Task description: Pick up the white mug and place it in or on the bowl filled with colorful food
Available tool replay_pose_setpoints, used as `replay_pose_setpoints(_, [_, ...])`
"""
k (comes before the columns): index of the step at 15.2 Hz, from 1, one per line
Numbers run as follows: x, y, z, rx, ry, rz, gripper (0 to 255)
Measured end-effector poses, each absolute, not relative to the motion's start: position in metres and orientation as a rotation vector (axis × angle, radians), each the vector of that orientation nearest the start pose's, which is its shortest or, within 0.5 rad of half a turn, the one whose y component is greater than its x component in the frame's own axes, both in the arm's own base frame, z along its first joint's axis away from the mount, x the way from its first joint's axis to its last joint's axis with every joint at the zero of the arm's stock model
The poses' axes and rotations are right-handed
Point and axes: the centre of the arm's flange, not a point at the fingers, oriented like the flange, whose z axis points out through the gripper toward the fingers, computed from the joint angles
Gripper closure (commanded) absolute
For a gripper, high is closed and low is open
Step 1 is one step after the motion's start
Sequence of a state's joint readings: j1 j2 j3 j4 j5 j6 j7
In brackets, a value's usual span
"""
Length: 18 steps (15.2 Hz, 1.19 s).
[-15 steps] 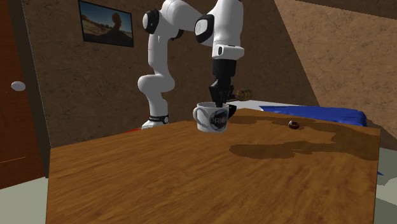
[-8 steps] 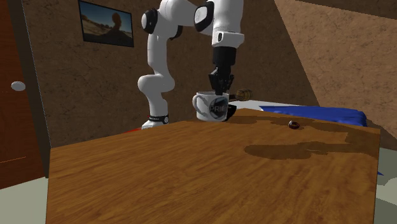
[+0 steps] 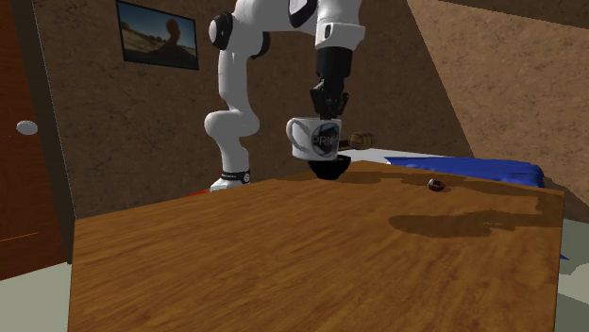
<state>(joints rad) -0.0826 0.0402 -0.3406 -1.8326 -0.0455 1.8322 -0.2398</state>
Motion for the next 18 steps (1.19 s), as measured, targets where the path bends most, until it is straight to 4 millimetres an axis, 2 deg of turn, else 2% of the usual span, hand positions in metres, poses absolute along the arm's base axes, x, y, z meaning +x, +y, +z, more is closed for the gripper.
replay_pose_setpoints(3, [0.518, -0.236, 0.516, -3.17, 0.271, 0.087, 255])
replay_pose_setpoints(5, [0.513, -0.22, 0.52, -3.17, 0.27, 0.088, 255])
replay_pose_setpoints(18, [0.459, -0.061, 0.532, -3.17, 0.268, 0.088, 255])
